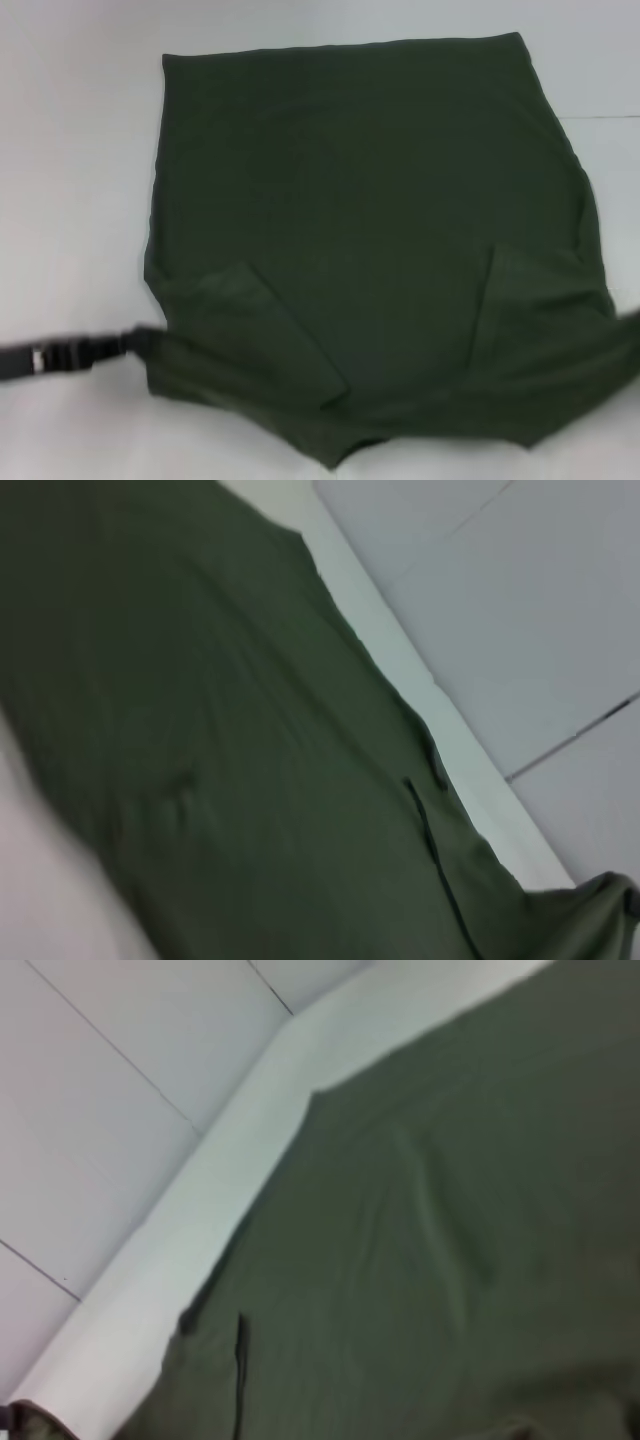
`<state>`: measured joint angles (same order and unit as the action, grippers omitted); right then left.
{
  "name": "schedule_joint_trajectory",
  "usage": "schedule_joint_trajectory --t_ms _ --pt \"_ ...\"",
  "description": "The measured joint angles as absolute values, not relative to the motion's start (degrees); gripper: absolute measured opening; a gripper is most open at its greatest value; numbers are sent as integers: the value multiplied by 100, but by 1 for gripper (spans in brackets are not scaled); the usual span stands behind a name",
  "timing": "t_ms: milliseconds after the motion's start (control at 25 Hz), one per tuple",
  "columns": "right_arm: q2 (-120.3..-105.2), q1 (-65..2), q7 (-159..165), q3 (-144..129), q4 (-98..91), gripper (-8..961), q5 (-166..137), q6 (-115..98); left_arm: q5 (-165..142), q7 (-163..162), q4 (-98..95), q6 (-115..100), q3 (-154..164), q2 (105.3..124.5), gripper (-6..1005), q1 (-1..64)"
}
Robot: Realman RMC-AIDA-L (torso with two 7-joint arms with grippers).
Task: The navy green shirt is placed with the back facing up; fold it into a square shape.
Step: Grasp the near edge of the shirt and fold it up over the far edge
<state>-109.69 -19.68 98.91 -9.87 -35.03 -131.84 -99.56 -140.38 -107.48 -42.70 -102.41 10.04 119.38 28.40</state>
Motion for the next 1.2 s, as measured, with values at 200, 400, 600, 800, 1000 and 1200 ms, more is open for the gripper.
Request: schedule_joint_trajectory --t_ms 200,400,600,800,1000,1200 --pt "-10965 -2509 10058 -740 -3494 58 -13153 -9681 -13891 -10774 -3986 -9776 1002 11676 23 3386" --pt "-10954 -2926 10240 -751 -3478 59 -12939 -9124 -13522 -10775 -3876 -9230 1009 11497 21 3737" --pt "-10967 -3281 10261 -774 -3341 60 -12691 -8559 -13238 -10755 -3741 -8617 1039 11398 22 3990" --pt "-11009 -3501 10151 -812 -3134 59 -12339 -7958 -12824 -10447 -3489 -7981 1059 11366 22 4146" --pt "-11182 -3675 9899 -889 -3042 59 -12106 -7285 -12375 -9870 -3026 -7343 1063 11396 23 4274" --pt "-11297 -3835 9334 -971 -2582 59 -11857 -6369 -12172 -9189 -2521 -6613 1063 11493 22 4430"
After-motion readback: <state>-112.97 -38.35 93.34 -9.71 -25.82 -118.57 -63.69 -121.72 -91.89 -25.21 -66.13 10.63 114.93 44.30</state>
